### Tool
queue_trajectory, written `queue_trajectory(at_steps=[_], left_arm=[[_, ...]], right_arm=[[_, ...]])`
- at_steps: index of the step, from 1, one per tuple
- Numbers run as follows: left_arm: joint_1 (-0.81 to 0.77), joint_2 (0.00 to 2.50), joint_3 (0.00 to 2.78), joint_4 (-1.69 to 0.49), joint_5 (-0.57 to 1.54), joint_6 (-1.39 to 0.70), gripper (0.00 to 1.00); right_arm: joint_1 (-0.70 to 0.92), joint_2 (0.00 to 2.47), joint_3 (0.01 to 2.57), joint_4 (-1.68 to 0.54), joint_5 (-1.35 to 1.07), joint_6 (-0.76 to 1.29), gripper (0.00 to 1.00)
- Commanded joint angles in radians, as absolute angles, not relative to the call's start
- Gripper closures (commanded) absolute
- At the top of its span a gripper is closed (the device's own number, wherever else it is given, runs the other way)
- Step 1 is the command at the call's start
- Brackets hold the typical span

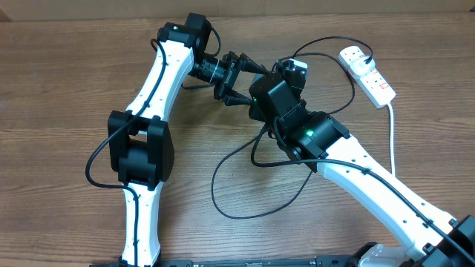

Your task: Plug charger to phone and switch on socket

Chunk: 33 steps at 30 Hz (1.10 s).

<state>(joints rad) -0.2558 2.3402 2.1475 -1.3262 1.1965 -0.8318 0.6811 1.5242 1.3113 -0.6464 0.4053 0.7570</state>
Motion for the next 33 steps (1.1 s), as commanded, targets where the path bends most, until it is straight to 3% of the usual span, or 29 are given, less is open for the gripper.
queue_trajectory(at_steps=[1, 6, 12, 33], left_arm=[[-0.265, 2.334, 2.176, -1.316, 1.222, -0.822, 0.31], [-0.27, 2.334, 2.176, -1.303, 1.224, -0.817, 0.31], [-0.27, 2.334, 2.176, -1.305, 1.241, -0.808, 0.32], [-0.27, 2.334, 2.176, -1.308, 1.257, -0.789, 0.33]], right_arm=[[0.678, 1.515, 1.337, -0.638, 0.426, 0.751, 0.57], [0.678, 1.516, 1.336, -0.649, 0.426, 0.751, 0.59], [0.678, 1.516, 1.336, -0.644, 0.426, 0.752, 0.69], [0.678, 1.551, 1.336, -0.655, 0.445, 0.755, 0.83]])
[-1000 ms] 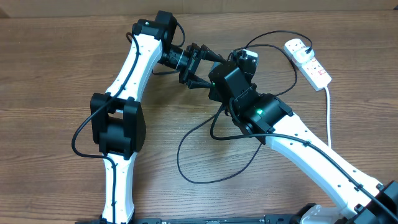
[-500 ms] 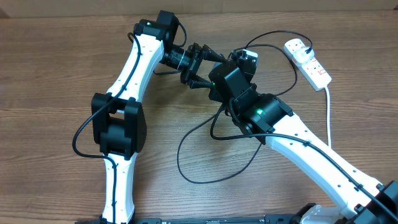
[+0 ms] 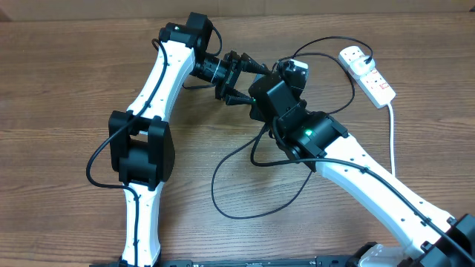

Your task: Plug charger to phone and switch on socket

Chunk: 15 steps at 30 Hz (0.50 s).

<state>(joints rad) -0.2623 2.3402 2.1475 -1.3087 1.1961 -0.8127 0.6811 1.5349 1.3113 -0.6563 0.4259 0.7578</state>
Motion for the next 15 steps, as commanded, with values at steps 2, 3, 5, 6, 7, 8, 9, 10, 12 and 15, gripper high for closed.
queue_trajectory(at_steps=[2, 3, 5, 6, 7, 8, 9, 10, 12, 15], left_arm=[[-0.27, 2.334, 2.176, -1.308, 1.257, -0.789, 0.32], [-0.27, 2.334, 2.176, -1.308, 1.257, -0.789, 0.32], [-0.27, 2.334, 2.176, -1.308, 1.256, -0.789, 0.32], [-0.27, 2.334, 2.176, -1.308, 1.256, -0.789, 0.32], [-0.27, 2.334, 2.176, -1.306, 1.255, -0.789, 0.32], [-0.27, 2.334, 2.176, -1.304, 1.253, -0.789, 0.32], [-0.27, 2.334, 2.176, -1.301, 1.253, -0.789, 0.31], [-0.27, 2.334, 2.176, -1.301, 1.253, -0.789, 0.31], [-0.27, 2.334, 2.176, -1.301, 1.253, -0.789, 0.29], [-0.27, 2.334, 2.176, -1.3, 1.253, -0.789, 0.27]], right_arm=[[0.678, 1.551, 1.336, -0.651, 0.445, 0.755, 0.84], [0.678, 1.551, 1.336, -0.648, 0.445, 0.755, 0.86], [0.678, 1.551, 1.336, -0.646, 0.445, 0.755, 0.89], [0.678, 1.551, 1.336, -0.646, 0.444, 0.755, 0.9], [0.678, 1.551, 1.336, -0.646, 0.444, 0.755, 0.91], [0.678, 1.551, 1.336, -0.647, 0.444, 0.755, 0.92], [0.678, 1.551, 1.336, -0.647, 0.444, 0.755, 0.93], [0.678, 1.551, 1.336, -0.646, 0.442, 0.756, 0.93], [0.678, 1.551, 1.336, -0.644, 0.427, 0.759, 0.95], [0.678, 1.551, 1.336, -0.637, 0.404, 0.759, 0.96]])
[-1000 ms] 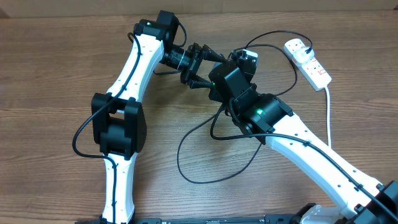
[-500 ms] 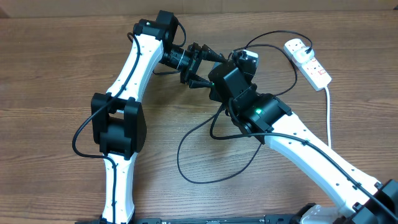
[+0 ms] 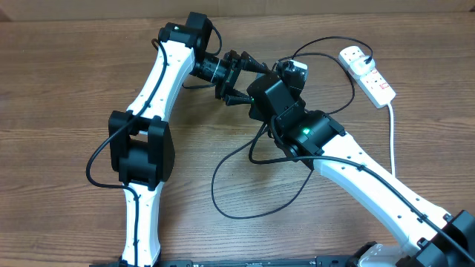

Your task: Plug charger to phone and switch on socket

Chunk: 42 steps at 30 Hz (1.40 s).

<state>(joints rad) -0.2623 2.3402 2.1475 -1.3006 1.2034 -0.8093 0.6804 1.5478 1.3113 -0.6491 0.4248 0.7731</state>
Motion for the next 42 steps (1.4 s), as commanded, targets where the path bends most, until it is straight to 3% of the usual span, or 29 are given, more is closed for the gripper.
queue_trajectory(at_steps=[1, 9, 16, 22, 29, 33, 36, 39, 42], left_arm=[[-0.27, 2.334, 2.176, -1.3, 1.252, -0.789, 0.27], [-0.265, 2.334, 2.176, -1.274, 1.242, -0.789, 0.11], [-0.228, 2.334, 2.176, -1.198, 1.229, -0.79, 0.08], [-0.209, 2.334, 2.176, -1.196, 1.23, -0.799, 0.07], [-0.213, 2.334, 2.176, -1.196, 1.23, -0.979, 0.17], [-0.213, 2.334, 2.176, -1.195, 1.232, -1.065, 0.26], [-0.213, 2.334, 2.176, -1.192, 1.232, -1.095, 0.27], [-0.213, 2.334, 2.176, -1.173, 1.234, -1.101, 0.36], [-0.216, 2.334, 2.176, -1.161, 1.238, -1.107, 0.38]], right_arm=[[0.678, 1.551, 1.336, -0.636, 0.403, 0.76, 0.96], [0.678, 1.551, 1.337, -0.637, 0.499, 0.923, 0.96], [0.653, 1.547, 1.337, -0.634, 0.601, 1.211, 0.96], [0.586, 1.545, 1.337, -0.594, 0.456, 1.576, 0.96], [0.569, 1.545, 1.337, -0.453, 0.236, 1.727, 0.96], [0.577, 1.545, 1.336, -0.5, 0.23, 1.887, 0.96], [0.577, 1.545, 1.336, -0.545, 0.228, 1.99, 0.96], [0.577, 1.546, 1.336, -0.555, 0.198, 2.049, 0.96], [0.577, 1.546, 1.336, -0.553, 0.17, 2.072, 0.96]])
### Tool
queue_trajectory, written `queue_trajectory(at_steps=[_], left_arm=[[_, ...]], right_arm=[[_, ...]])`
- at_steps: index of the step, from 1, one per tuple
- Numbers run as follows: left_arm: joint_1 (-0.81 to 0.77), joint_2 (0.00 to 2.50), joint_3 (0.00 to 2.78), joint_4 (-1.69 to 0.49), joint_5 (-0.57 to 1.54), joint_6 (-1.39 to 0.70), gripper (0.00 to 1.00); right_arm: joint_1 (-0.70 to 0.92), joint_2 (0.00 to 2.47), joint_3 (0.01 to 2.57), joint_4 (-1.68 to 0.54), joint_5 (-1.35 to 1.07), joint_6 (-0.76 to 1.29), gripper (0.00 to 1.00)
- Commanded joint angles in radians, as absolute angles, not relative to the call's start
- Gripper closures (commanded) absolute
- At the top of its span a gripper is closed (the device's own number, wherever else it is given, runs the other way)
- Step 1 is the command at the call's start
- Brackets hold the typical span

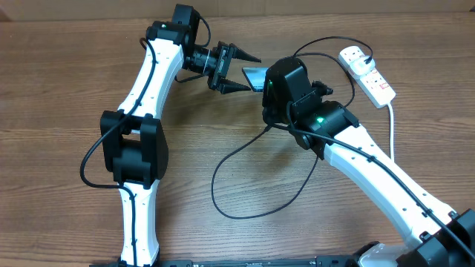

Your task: Plug charger to phone and switch on socket

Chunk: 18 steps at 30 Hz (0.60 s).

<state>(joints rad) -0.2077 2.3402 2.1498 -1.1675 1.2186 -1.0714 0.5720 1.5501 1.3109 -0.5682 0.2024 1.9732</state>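
Note:
The phone (254,76), a dark slab with a bluish screen, lies flat at the table's back middle. My left gripper (253,74) is open, with one fingertip on either side of the phone's left end. My right wrist (286,85) hangs just right of the phone and hides its own fingers, so their state does not show. The black charger cable (223,167) runs from under the right wrist in loops across the table. Its plug end is hidden. The white socket strip (369,74) lies at the back right with a plug in it.
A second black cable arcs from behind the right wrist up to the plug on the socket strip (355,53). A white cord (392,133) runs from the strip toward the front right. The right forearm crosses the table's right half.
My right wrist has shifted right and a little back, uncovering the phone's screen. The left gripper has drawn slightly left and back, still open. The white piece seen beside the right wrist no longer shows.
At all three earlier moments the open left gripper and the right wrist stood close together over the phone with hardly any change, and the wrist hid the phone. Now the two have come apart and the phone lies in view between them.

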Motion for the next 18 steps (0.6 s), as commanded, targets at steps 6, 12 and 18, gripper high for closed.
queue_trajectory(at_steps=[6, 12, 18], left_arm=[[-0.223, 2.334, 2.176, -1.15, 1.238, -1.109, 0.48], [-0.223, 2.334, 2.176, -1.147, 1.238, -1.131, 0.55], [-0.223, 2.334, 2.176, -1.147, 1.23, -1.131, 0.64]], right_arm=[[0.577, 1.547, 1.336, -0.554, 0.162, 2.072, 0.96], [0.577, 1.547, 1.336, -0.551, 0.118, 2.129, 0.95], [0.577, 1.547, 1.336, -0.551, 0.113, 2.128, 0.95]])
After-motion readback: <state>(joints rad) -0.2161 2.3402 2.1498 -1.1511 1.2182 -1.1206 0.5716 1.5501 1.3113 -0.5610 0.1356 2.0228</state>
